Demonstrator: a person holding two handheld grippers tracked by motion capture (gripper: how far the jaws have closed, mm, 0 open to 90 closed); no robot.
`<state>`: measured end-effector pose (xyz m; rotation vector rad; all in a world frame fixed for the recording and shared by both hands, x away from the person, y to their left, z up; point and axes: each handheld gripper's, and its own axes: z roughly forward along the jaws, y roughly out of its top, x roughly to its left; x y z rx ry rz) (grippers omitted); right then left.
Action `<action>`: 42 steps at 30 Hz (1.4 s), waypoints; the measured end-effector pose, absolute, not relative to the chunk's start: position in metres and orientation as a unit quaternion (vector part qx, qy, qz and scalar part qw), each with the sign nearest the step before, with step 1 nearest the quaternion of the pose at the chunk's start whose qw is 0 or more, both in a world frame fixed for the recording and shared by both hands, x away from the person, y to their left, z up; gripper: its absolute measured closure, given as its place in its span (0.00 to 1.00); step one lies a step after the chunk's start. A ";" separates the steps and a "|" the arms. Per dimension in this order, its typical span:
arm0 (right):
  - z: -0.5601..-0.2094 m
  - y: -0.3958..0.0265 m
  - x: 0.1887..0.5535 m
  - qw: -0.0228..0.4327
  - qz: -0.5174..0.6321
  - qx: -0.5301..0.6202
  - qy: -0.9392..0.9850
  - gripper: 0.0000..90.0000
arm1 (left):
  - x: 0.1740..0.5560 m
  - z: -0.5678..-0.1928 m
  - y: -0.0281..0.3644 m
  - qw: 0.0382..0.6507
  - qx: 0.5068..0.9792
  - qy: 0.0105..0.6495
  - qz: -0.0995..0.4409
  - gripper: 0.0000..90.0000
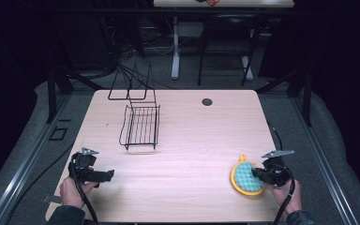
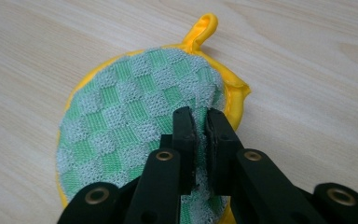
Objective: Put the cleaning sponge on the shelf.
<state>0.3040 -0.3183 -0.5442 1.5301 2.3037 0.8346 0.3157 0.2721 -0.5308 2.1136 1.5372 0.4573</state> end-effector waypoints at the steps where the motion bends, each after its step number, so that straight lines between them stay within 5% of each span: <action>1: -0.543 -0.318 0.304 0.126 0.290 0.525 0.790 0.96 | 0.316 -0.530 0.273 0.245 0.771 0.563 0.167 0.00; 42: -0.480 -0.267 0.317 0.156 0.371 0.459 0.792 0.97 | 0.314 -0.530 0.271 0.258 0.772 0.556 0.167 0.00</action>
